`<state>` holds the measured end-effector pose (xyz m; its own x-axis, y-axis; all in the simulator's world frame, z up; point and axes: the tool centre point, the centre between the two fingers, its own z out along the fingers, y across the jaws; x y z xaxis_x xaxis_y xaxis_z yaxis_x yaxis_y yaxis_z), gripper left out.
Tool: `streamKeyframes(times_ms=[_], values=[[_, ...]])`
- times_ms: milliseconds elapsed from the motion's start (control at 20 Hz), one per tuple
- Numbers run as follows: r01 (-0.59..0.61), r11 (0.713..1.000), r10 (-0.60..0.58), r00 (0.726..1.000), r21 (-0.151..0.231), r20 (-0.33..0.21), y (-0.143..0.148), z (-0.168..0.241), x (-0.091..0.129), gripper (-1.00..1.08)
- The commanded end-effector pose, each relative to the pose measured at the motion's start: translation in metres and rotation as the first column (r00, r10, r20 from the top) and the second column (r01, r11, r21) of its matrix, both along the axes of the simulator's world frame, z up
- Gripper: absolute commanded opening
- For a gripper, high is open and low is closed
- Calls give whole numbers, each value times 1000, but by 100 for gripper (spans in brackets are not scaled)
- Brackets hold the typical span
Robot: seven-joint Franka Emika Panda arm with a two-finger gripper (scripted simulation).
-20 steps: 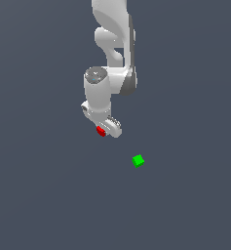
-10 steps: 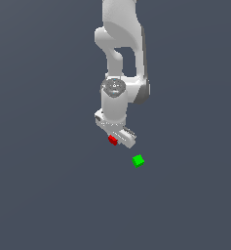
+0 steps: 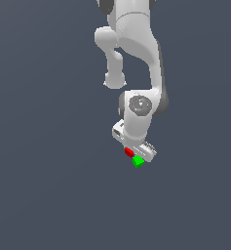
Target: Stack the red cube on top of the green cube.
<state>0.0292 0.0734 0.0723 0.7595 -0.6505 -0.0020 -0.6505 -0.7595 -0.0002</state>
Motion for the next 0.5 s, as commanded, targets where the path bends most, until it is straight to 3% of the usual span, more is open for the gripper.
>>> streamKeyframes(times_ms=[0,450], values=[[2,1000,-2,1000,0,1,13,-4,10,-100],[1,1000,-1,1000,-1,1,36,-12,28,-100]])
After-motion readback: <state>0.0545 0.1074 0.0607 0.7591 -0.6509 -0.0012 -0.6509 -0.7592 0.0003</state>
